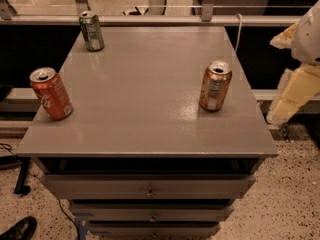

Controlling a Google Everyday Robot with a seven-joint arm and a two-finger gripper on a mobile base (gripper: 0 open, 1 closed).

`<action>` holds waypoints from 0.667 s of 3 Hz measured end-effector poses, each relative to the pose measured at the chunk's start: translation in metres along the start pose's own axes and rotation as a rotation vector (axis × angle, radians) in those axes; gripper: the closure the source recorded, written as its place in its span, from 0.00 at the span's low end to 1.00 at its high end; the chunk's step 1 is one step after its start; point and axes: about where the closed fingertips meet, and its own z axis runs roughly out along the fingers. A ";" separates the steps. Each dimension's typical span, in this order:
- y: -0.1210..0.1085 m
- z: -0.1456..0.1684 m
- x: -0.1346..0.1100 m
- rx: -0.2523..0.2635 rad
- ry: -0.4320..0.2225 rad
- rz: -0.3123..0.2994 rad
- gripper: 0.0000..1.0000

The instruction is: Pick orange can

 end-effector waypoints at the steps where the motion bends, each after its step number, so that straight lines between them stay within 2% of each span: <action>1: -0.036 0.026 0.003 0.036 -0.133 0.073 0.00; 2: -0.057 0.053 -0.009 0.047 -0.273 0.137 0.00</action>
Offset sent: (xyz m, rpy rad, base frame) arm 0.1116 0.0149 -0.0460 0.4891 -0.1511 -0.0996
